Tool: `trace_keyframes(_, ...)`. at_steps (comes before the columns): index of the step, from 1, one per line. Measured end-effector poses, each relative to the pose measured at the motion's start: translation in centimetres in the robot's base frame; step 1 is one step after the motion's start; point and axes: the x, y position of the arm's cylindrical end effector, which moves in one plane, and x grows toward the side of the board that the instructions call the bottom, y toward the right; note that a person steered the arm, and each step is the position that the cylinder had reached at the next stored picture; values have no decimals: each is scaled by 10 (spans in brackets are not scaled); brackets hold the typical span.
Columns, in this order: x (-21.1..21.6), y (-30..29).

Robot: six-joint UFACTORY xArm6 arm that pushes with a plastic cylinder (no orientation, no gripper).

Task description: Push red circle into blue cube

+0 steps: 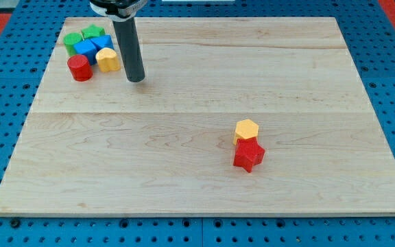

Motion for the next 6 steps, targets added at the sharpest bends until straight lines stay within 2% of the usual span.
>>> trace_keyframes(2,18,-16)
trace_keyframes(3,17,-83)
trace_keyframes(4,-5,-120)
trace_keyframes(6,-20,-131)
